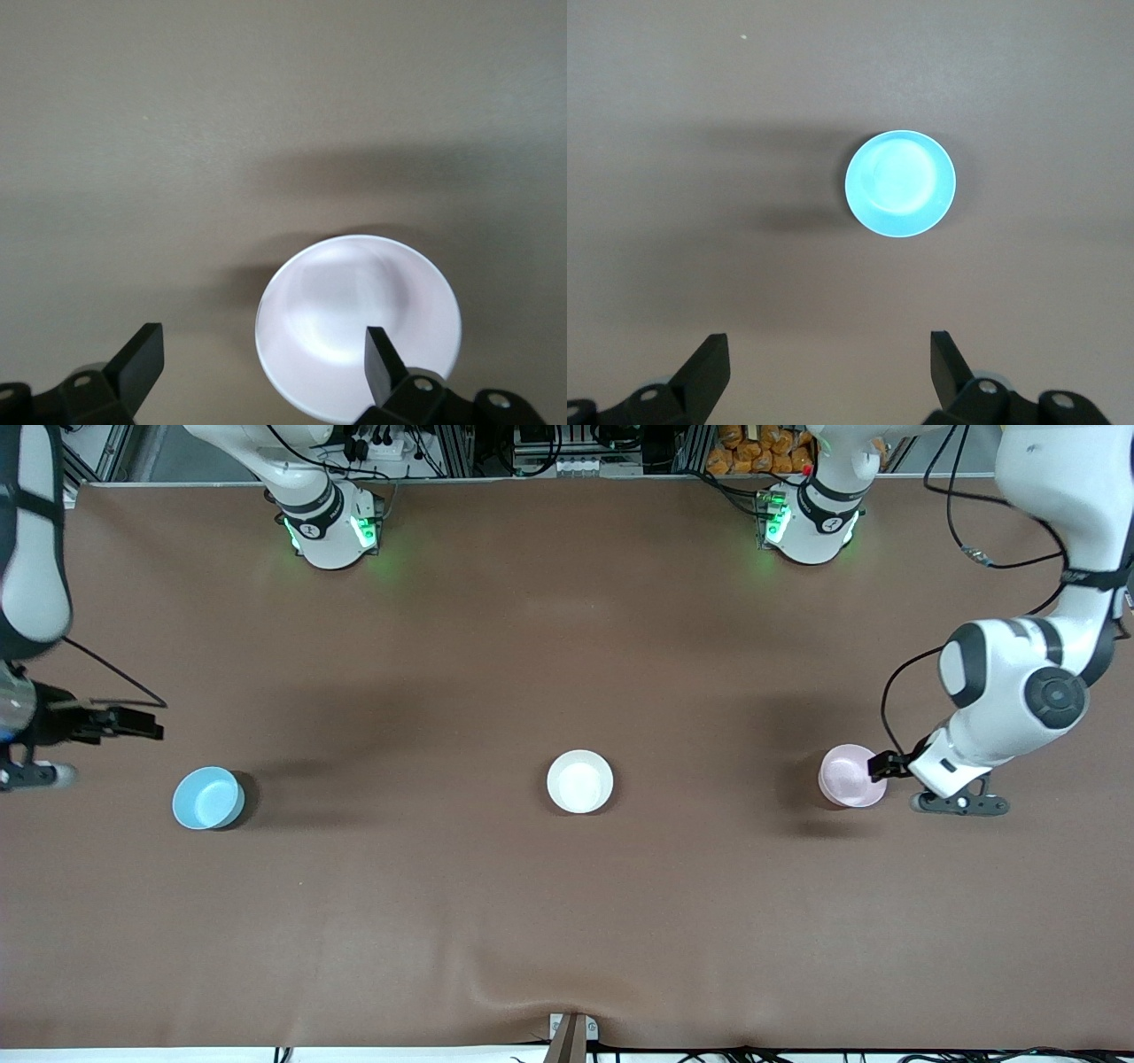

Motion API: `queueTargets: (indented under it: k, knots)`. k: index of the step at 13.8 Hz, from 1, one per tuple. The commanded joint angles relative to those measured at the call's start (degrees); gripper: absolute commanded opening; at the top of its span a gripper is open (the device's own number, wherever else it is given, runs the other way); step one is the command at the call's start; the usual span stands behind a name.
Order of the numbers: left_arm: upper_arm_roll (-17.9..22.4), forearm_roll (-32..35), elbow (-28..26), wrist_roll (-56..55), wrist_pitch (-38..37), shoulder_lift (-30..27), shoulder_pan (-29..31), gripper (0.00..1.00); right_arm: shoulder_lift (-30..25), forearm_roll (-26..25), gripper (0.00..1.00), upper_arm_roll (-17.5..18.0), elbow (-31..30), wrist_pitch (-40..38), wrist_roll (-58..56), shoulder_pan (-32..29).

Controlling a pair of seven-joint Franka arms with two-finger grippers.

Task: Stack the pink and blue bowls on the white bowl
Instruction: 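Reach the left gripper to the pink bowl while the right gripper reaches the blue bowl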

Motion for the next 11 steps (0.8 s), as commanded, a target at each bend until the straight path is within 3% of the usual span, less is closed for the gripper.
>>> queueTargets:
  k: [1, 3, 6, 8, 9, 11]
  knots:
    - [-0.4, 0.3, -0.9, 1.1, 3.0, 1.5, 0.3, 1.0, 6.2, -1.4, 1.0, 0.4, 4.8, -0.2, -0.9, -1.3]
    - [-0.4, 0.2, -1.6, 2.7, 4.3, 1.9, 0.5, 0.99, 9.1, -1.0, 1.0, 0.5, 4.7, 4.3, -2.3, -2.1]
    - [-0.5, 0.0, -1.5, 3.4, 4.3, 2.7, 1.7, 0.7, 14.1, -0.4, 1.0, 0.5, 4.9, 10.6, -11.4, -6.4]
    - [-0.6, -0.1, -2.1, 3.5, 4.3, 3.6, 2.1, 0.64, 16.0, -0.4, 1.0, 0.5, 4.9, 12.9, -13.1, -7.2]
    - [-0.6, -0.8, -2.0, 3.6, 4.3, 3.7, 2.0, 0.54, 16.9, -0.4, 1.0, 0.5, 4.9, 13.0, -13.3, -7.4]
    - [-1.2, -1.5, -2.0, 3.8, 4.3, 3.7, 2.0, 0.17, 18.4, -0.4, 1.0, 0.5, 5.6, 13.0, -13.3, -7.6]
